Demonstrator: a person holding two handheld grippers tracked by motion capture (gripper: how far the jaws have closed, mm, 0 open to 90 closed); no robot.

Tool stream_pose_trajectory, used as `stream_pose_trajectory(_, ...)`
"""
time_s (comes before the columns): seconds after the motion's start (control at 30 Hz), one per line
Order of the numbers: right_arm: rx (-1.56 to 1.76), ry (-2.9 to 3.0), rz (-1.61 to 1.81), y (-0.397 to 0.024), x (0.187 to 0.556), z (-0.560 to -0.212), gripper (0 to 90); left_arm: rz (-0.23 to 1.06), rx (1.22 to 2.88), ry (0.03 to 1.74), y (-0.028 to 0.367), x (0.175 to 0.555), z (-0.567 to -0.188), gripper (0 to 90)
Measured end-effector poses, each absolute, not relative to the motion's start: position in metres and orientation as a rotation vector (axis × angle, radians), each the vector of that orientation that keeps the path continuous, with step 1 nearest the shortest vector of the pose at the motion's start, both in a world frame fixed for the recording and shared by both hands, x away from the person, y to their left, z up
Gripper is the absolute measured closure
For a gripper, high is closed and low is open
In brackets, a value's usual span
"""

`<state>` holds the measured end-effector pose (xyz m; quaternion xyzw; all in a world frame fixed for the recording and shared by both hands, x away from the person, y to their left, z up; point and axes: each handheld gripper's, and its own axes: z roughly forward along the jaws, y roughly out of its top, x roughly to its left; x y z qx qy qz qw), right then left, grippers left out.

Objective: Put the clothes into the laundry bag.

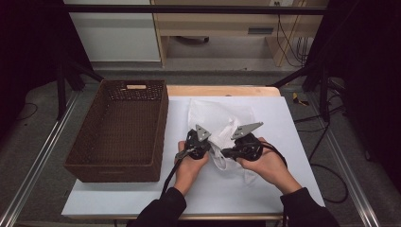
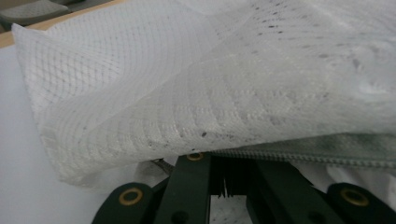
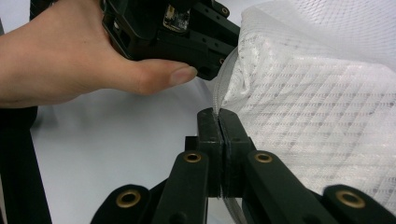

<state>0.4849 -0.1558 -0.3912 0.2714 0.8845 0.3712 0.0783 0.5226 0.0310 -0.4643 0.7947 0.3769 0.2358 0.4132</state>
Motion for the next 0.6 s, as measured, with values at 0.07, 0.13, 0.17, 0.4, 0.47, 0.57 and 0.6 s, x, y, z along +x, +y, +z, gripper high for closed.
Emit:
stream_pose_trajectory(0.07, 0.813, 2.653, 1.115, -0.155, 0.484, -0.392, 89.4, 0.602, 1.994, 0.969, 0.032, 0.523, -0.465, 88.2)
stream_pose_trajectory(0.13, 0.808, 2.655, 1.108, -0.155, 0.483, -0.392, 89.4, 0.578, 1.99, 0.993, 0.033, 0.525, -0.466, 88.1)
stream_pose_trajectory(0.17, 0.812, 2.653, 1.11, -0.155, 0.483, -0.393, 89.4, 0.57, 1.982, 0.998, 0.033, 0.525, -0.466, 88.1)
stream_pose_trajectory(0.4, 0.835, 2.649, 1.106, -0.157, 0.486, -0.396, 89.4, 0.539, 2.003, 0.96, 0.037, 0.518, -0.462, 81.4)
stream_pose_trajectory(0.47, 0.827, 2.652, 1.103, -0.156, 0.487, -0.395, 89.4, 0.548, 2.011, 0.946, 0.038, 0.515, -0.461, 76.2)
stream_pose_trajectory(0.57, 0.83, 2.649, 1.106, -0.155, 0.486, -0.395, 89.4, 0.54, 2.013, 0.934, 0.038, 0.509, -0.461, 66.6)
stream_pose_trajectory(0.6, 0.83, 2.649, 1.106, -0.155, 0.486, -0.395, 89.4, 0.54, 2.014, 0.927, 0.039, 0.507, -0.46, 66.6)
